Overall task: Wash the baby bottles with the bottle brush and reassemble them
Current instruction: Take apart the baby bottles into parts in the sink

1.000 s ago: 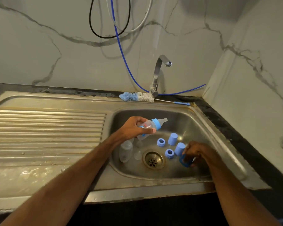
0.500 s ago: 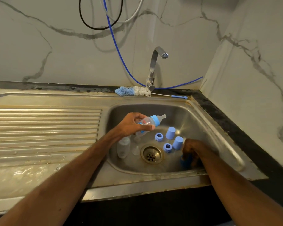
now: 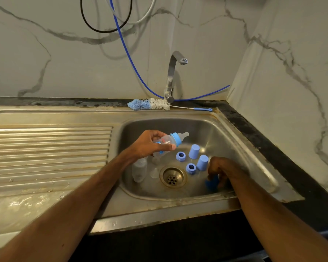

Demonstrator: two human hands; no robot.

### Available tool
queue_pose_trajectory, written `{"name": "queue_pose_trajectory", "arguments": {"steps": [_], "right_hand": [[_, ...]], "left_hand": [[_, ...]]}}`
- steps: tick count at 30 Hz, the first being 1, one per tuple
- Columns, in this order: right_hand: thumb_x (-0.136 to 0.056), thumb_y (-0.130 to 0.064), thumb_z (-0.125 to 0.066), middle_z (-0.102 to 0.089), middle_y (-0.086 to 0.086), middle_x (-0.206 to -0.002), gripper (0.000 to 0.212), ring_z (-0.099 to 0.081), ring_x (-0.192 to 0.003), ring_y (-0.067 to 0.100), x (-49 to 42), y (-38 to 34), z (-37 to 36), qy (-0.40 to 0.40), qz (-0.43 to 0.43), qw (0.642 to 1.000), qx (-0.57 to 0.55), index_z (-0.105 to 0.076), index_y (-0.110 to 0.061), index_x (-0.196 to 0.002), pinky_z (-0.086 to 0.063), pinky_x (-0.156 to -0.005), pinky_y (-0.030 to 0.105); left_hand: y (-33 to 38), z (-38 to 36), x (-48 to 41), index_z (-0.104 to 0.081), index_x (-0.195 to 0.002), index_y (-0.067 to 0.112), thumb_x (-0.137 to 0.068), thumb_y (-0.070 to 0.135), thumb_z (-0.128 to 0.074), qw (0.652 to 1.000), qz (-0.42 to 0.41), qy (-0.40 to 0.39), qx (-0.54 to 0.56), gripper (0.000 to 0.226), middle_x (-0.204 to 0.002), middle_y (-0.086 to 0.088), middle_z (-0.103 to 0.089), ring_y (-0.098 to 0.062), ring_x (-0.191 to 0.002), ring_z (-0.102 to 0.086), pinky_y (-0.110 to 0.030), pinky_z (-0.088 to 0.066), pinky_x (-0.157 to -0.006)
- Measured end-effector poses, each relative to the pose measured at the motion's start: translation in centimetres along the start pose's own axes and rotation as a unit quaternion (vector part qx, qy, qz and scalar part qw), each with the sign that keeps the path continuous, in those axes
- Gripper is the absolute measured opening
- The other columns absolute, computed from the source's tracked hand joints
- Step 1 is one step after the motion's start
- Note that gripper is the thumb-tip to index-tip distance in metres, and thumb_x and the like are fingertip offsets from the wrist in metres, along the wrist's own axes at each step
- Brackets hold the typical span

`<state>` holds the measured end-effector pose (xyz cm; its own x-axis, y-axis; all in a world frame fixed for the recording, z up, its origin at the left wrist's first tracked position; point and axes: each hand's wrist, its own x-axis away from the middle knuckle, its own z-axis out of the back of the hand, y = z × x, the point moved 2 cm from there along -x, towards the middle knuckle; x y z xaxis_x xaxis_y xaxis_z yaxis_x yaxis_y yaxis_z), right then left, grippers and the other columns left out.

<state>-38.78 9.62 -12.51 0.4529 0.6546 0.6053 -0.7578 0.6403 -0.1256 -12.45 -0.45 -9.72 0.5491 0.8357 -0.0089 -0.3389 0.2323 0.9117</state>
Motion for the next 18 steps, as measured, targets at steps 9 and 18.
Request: {"name": "queue_pose_trajectory", "arguments": {"steps": [9, 18], "right_hand": [[-0.085, -0.014, -0.080, -0.059, 0.021, -0.129, 0.061, -0.067, -0.102, 0.040, 1.0, -0.3, 0.6, 0.032, 0.007, 0.999, -0.023, -0.049, 0.001, -0.135, -0.059, -0.090, 0.051], [-0.103, -0.041, -0.055, -0.077, 0.019, -0.098, 0.041, -0.077, -0.080, 0.030, 5.2, -5.0, 2.8, 0.066, 0.199, 0.874, -0.439, -0.070, -0.003, -0.106, -0.064, -0.071, 0.038]], "left_hand": [[-0.1, -0.2, 0.0, -0.065, -0.121, 0.018, -0.076, 0.044, -0.086, 1.000, -0.007, -0.009, -0.013, 0.056, -0.109, 0.001, -0.070, -0.017, -0.099, -0.069, -0.023, -0.059, -0.070], [-0.3, 0.0, 0.2, -0.068, -0.115, 0.025, -0.064, 0.051, -0.092, 0.997, -0.057, 0.019, -0.050, 0.062, -0.107, 0.007, -0.072, -0.012, -0.097, -0.071, -0.038, -0.063, -0.086]]}}
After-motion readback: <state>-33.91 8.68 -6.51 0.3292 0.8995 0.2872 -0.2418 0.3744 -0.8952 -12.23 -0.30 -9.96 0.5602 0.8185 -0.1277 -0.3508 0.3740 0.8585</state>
